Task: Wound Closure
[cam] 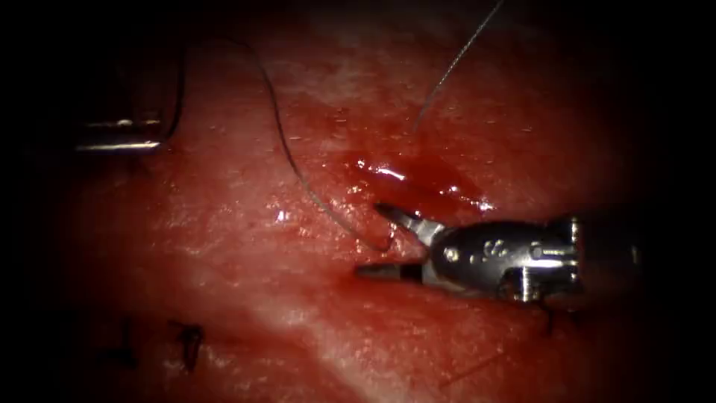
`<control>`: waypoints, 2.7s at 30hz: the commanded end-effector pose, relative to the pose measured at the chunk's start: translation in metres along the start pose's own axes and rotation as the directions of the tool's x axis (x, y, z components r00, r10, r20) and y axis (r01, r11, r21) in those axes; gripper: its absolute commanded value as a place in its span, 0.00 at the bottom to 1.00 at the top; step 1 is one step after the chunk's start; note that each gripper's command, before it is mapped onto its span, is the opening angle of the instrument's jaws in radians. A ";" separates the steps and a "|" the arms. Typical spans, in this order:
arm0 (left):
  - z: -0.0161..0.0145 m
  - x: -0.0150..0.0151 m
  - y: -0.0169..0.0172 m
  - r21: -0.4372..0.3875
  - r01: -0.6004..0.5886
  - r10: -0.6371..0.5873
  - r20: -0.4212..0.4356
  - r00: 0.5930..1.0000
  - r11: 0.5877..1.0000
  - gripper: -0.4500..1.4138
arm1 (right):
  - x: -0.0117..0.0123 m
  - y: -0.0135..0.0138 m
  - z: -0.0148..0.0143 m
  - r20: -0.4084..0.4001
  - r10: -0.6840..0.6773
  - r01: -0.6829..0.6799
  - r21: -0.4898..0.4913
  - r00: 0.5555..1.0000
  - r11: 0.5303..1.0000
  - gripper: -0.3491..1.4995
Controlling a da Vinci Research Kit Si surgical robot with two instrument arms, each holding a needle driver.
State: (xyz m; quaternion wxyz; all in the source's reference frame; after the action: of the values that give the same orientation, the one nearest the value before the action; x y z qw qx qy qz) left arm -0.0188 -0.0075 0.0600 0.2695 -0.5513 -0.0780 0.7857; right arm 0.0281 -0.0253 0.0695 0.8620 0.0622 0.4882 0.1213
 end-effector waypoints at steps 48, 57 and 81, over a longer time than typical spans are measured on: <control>0.0019 -0.0029 0.0007 0.005 -0.028 0.028 -0.003 1.000 1.000 0.00 | 0.0006 0.0102 -0.0109 -0.173 0.352 -0.375 -0.131 0.920 0.918 0.74; 0.0019 -0.0031 0.0009 0.004 -0.030 0.030 -0.004 1.000 1.000 0.00 | -0.0022 0.0146 -0.0045 -0.275 0.515 -0.550 -0.065 0.812 0.833 0.73; 0.0018 -0.0032 0.0011 0.001 -0.030 0.030 -0.004 1.000 1.000 0.00 | -0.0068 0.0141 0.0014 -0.247 0.594 -0.603 0.047 0.766 0.797 0.00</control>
State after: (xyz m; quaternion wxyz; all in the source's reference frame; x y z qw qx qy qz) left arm -0.0195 -0.0090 0.0624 0.2575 -0.5540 -0.0674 0.7888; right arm 0.0230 -0.0129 0.0788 0.7118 0.1851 0.5446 0.4031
